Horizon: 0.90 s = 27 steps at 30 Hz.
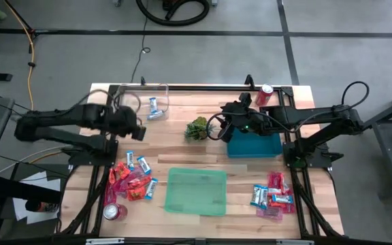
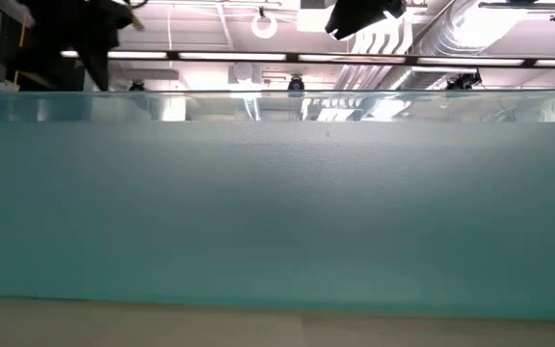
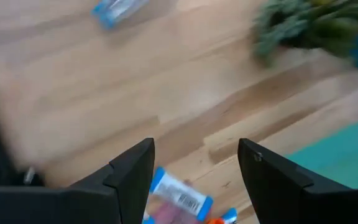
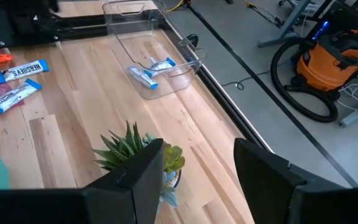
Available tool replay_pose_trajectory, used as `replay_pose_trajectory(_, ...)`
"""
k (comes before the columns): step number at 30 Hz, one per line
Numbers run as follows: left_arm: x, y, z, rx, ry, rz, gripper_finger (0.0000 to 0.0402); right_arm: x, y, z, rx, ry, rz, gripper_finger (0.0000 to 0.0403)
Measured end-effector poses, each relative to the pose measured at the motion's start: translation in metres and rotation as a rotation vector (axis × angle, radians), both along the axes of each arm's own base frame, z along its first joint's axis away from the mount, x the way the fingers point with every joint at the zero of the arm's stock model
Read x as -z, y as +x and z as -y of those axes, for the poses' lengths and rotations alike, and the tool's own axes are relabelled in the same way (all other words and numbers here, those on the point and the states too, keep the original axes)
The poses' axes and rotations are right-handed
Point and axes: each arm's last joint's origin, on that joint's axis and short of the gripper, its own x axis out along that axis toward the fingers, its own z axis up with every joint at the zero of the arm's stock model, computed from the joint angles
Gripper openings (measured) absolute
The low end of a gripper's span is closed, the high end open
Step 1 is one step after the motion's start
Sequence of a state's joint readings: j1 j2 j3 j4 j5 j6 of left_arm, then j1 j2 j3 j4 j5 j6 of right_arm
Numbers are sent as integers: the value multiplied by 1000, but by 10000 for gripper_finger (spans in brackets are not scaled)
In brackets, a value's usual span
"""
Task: Sort candy
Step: Put the white chocolate bar into the transparent bin
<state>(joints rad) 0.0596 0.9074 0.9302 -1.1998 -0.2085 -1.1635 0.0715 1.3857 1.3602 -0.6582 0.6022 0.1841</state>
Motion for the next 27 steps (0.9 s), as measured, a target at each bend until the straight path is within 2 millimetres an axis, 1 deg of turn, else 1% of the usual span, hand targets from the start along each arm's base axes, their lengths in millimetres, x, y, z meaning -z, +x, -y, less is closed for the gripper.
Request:
replay_pose_trajectory(2, 4, 3, 14, -67, 0, -15, 216, 0, 0, 0, 0, 0, 0, 190)
replay_pose_trajectory(6, 17, 19, 42, -152, -22, -39, 216, 0, 0, 0, 0, -1, -6, 190)
replay_pose_trajectory(10, 39, 37, 67, -182, -32, -155, 215, 0, 0, 0, 0, -1, -6, 190)
replay_pose_trajectory(14, 64, 51, 85, -211, -71, -308, 215, 0, 0, 0, 0, -1, -6, 190)
replay_pose_trajectory(18, 84, 61, 92, -234, -69, -403, 215, 0, 0, 0, 0, -1, -6, 190)
replay_pose_trajectory(22, 106, 69, 92, -242, -119, -379, 215, 0, 0, 0, 0, -1, -5, 190)
replay_pose_trajectory(25, 126, 65, 87, -293, -169, -349, 215, 0, 0, 0, 0, -1, -5, 190)
replay_pose_trajectory(27, 134, 57, 83, -342, -193, -353, 215, 0, 0, 0, 0, -1, -6, 190)
